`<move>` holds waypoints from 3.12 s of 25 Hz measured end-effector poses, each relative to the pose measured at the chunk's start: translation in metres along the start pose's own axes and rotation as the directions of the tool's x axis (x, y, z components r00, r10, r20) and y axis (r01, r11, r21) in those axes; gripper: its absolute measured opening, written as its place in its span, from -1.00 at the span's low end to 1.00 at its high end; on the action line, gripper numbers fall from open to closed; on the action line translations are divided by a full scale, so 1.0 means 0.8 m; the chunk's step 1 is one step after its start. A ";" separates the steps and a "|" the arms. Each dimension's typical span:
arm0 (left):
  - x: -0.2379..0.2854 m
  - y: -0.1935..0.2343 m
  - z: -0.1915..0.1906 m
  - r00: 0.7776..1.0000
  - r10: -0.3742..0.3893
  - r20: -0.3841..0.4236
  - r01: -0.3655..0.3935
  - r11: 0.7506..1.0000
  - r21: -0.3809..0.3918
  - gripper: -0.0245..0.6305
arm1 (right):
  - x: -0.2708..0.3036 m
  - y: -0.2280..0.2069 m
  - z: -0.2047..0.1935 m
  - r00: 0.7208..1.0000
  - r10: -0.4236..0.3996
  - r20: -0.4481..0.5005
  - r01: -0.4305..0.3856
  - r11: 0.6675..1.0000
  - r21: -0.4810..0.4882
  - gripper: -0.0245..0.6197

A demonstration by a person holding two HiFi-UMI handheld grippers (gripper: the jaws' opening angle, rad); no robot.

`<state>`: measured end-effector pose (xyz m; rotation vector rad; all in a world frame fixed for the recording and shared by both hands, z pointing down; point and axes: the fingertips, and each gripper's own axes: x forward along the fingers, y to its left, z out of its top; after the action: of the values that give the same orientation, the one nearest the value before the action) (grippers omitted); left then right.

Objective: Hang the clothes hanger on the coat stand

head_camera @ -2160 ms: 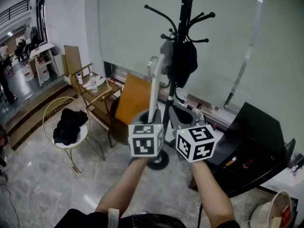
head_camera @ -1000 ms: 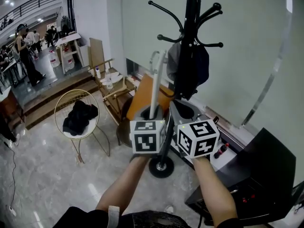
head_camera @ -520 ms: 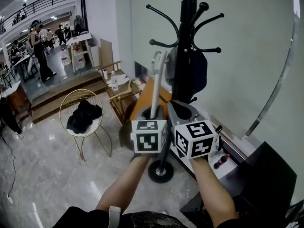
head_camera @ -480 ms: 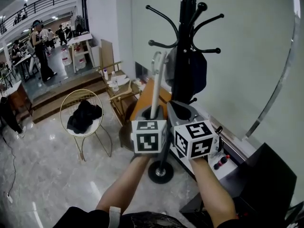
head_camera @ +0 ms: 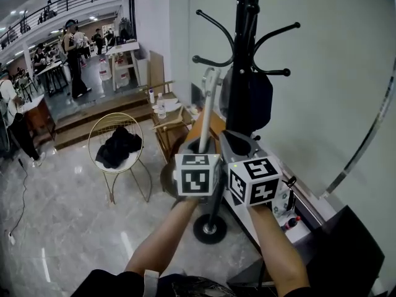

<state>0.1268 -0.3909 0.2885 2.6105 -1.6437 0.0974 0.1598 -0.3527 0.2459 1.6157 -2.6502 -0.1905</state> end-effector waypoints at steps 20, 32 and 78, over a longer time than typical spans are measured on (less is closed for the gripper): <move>0.087 -0.007 0.022 0.999 0.028 0.022 -0.028 1.000 -0.013 -0.74 | 0.033 -0.079 -0.004 1.000 0.011 0.022 -0.010 0.999 -0.044 -0.94; 0.132 0.004 0.018 0.999 0.043 0.009 -0.043 0.999 -0.007 -0.74 | 0.066 -0.103 -0.008 0.999 0.021 0.033 -0.020 0.999 -0.044 -0.94; 0.120 -0.001 -0.007 1.000 0.013 -0.015 -0.014 0.999 -0.033 -0.59 | 0.045 -0.100 -0.036 1.000 0.007 -0.010 -0.007 1.000 -0.009 -0.94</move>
<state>0.1688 -0.4763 0.3019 2.5681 -1.6439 0.0893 0.2163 -0.4234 0.2633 1.6001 -2.6432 -0.1940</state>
